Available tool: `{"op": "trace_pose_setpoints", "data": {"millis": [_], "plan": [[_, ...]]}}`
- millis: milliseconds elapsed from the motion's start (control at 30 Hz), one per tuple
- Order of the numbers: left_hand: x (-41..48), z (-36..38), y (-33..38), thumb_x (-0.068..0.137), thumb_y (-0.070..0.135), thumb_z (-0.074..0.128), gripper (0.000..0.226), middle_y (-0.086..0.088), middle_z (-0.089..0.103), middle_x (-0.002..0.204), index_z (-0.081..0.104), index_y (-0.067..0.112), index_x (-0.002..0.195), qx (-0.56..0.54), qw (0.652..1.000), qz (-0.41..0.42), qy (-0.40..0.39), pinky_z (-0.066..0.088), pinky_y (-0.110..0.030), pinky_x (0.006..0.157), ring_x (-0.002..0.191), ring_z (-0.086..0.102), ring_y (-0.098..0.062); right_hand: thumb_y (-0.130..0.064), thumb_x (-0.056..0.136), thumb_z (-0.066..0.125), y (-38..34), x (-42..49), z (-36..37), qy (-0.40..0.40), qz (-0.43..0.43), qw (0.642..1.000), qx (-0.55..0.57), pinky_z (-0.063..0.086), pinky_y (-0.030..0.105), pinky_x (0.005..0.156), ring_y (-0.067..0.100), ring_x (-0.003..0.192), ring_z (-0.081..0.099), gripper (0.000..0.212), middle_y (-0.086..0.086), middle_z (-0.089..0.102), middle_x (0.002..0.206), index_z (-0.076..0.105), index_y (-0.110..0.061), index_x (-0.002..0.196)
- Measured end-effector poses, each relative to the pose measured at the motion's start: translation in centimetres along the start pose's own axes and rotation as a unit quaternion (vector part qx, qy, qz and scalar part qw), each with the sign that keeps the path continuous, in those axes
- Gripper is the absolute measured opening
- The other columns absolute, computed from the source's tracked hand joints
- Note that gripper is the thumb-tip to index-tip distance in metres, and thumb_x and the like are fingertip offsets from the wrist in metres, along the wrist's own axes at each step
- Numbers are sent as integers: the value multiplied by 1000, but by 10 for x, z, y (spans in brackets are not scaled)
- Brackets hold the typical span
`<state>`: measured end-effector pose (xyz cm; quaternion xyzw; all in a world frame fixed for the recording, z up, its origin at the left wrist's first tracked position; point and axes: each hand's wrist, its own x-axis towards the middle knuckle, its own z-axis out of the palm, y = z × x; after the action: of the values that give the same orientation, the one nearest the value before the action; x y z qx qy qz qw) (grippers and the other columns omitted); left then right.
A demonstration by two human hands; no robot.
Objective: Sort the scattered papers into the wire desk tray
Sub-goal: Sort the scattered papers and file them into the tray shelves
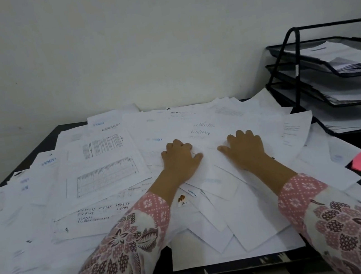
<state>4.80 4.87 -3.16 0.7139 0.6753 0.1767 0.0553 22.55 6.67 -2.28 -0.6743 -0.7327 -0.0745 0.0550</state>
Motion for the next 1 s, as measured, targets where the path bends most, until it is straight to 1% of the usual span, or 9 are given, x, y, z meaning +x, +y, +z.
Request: {"op": "trace_pose_setpoints", "data": {"millis": [167,267,333,467,533,600,667,800,1000], "plan": [[9,6,19,89,56,45,57,-10,44,127,52,14,127,26,1000,-5,2,33,-39,96,119,38,-28,-29,101,36,-1,-2,-5,24,-23,998,-46,40,29,76,23,98,54,29,7,56,112,53,-10,115],[11,7,29,91,50,49,52,-12,45,124,50,10,124,22,999,-24,6,37,-37,93,115,41,-28,-7,94,44,0,-1,-8,17,-33,997,-63,34,28,65,21,82,49,17,7,57,108,54,-8,107],[11,6,35,91,42,55,45,-13,47,121,49,7,120,-12,999,-39,7,40,-35,90,112,45,-29,-1,91,44,1,-1,-10,10,-38,998,-58,34,27,65,22,85,53,18,9,57,107,55,-6,106],[14,-1,39,91,19,58,27,-16,59,112,56,0,110,-73,995,-66,5,44,-30,77,102,58,-29,-1,90,49,9,-1,-16,4,-26,999,-29,36,25,67,24,97,60,16,11,59,108,55,-4,104],[14,-5,37,91,11,53,23,-18,64,109,61,-4,106,-71,994,-83,-3,49,-34,78,100,62,-30,-10,93,51,13,-1,-19,9,-23,1000,-7,37,26,68,25,97,60,14,11,59,109,54,-4,105],[14,-7,33,89,8,50,22,-19,65,105,63,-6,101,-71,993,-92,-17,51,-37,79,97,63,-31,-25,96,52,15,-1,-23,20,-22,999,22,39,28,70,26,97,60,24,13,59,109,51,-4,109],[15,-12,26,89,8,48,14,-17,64,95,59,0,88,-86,992,-93,-15,47,-33,67,86,60,-28,-30,94,53,14,-2,-27,31,-12,998,48,41,30,70,27,92,59,33,15,59,108,47,-3,113],[15,-27,3,87,10,49,29,-5,45,63,35,9,61,-148,980,-133,27,30,-22,47,58,43,-15,-7,93,45,4,-1,-33,60,17,991,119,33,27,59,21,74,45,27,18,61,105,42,1,120],[-5,-53,-42,88,10,50,29,-5,44,63,39,9,61,-230,944,-234,32,30,-23,45,54,40,-14,-5,90,48,-37,5,-36,55,3,973,223,38,27,60,23,77,52,29,17,60,103,42,0,119]]}}
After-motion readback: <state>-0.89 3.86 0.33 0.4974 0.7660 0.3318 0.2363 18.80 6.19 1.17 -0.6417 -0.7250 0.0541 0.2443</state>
